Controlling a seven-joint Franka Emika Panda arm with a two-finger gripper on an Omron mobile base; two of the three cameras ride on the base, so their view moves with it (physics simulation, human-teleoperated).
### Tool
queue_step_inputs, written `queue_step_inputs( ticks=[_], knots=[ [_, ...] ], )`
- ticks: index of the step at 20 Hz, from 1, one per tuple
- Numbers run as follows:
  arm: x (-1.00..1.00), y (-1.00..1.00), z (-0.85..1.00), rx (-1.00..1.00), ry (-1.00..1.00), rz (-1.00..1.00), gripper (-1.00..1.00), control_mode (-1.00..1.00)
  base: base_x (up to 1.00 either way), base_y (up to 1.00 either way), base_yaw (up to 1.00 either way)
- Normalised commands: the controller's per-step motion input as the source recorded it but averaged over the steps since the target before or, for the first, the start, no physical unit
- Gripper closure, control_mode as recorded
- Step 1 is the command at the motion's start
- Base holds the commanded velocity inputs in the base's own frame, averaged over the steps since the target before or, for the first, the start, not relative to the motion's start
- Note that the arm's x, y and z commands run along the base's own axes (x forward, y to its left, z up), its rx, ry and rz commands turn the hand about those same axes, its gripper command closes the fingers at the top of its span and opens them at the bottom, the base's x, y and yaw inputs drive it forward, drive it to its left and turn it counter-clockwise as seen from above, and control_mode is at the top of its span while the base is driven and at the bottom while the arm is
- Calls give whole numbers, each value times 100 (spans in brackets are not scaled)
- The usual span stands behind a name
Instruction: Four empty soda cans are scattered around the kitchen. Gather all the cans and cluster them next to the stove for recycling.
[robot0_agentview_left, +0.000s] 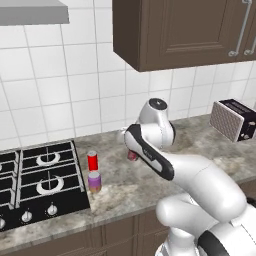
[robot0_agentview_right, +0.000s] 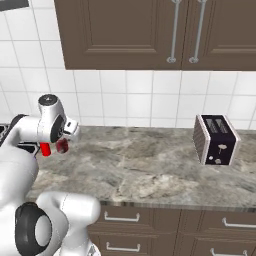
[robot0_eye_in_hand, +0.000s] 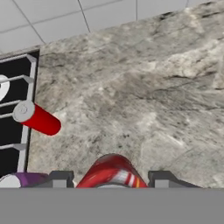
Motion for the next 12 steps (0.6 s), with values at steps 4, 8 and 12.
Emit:
queue_step_inputs(
  ticks=[4,8,12],
  knots=[
    [0,5,-42,0,-6,11,100,-100,0,0,0],
    [11,12,-2,0,0,0,100,-100,0,0,0],
    [14,28,0,-2,7,0,100,-100,0,0,0]
  ],
)
